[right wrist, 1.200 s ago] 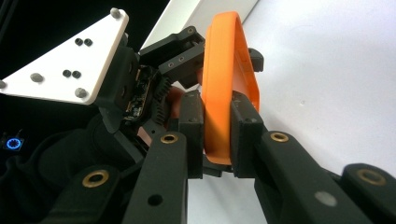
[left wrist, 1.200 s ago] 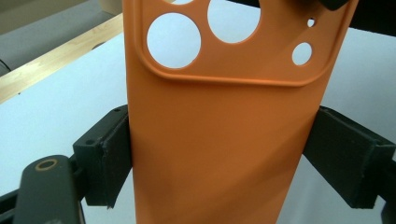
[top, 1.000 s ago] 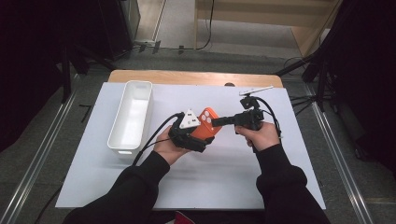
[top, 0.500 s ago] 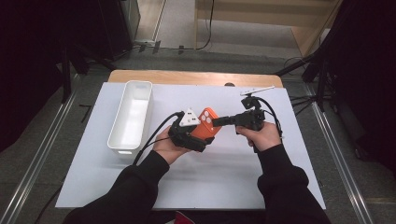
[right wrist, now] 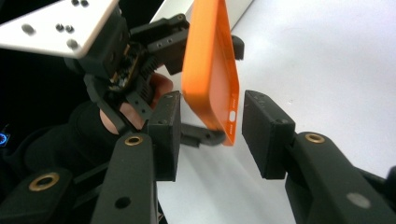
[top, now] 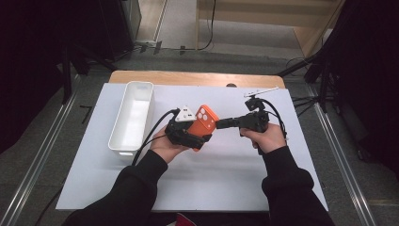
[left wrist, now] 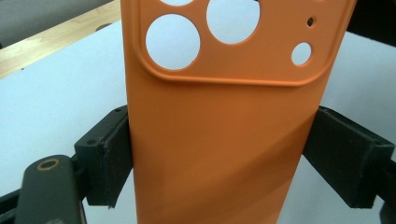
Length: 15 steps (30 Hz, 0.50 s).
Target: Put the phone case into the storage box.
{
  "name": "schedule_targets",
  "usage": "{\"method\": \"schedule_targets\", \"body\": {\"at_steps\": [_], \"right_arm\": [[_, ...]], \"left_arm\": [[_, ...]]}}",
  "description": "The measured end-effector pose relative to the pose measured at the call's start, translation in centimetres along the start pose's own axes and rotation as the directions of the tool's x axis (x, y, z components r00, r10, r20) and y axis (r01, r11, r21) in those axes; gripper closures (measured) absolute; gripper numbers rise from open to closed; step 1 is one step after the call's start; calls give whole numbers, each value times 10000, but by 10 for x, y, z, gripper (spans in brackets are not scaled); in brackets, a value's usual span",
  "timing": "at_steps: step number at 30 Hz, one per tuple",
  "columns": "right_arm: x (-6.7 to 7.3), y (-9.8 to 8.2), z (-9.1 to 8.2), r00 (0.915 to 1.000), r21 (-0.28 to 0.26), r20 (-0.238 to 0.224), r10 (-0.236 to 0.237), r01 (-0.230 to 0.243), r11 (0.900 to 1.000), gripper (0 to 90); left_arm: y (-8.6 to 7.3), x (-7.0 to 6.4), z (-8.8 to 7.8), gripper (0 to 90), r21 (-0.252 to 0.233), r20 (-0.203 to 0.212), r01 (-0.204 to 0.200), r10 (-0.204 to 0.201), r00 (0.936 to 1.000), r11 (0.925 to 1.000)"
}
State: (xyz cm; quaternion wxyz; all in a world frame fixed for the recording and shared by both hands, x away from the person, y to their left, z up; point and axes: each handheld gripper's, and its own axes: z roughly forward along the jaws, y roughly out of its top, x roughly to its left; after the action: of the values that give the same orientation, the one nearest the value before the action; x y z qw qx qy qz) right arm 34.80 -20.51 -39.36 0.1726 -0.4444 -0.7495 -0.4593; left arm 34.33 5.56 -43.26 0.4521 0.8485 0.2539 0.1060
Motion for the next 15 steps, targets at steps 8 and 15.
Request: {"method": "schedule_targets", "body": {"at_steps": [8,15], "right_arm": [[-2,-2,0,9998,109,142,-109,108,9999,536],[-5,-5,3,9989,253,363,-296,287,9993,495]], "left_arm": [[2,6,-7,149,-42,-56,319,-320,9995,9995],[6,9,-14,148,-7,-93,461,-461,9989,9989]]}}
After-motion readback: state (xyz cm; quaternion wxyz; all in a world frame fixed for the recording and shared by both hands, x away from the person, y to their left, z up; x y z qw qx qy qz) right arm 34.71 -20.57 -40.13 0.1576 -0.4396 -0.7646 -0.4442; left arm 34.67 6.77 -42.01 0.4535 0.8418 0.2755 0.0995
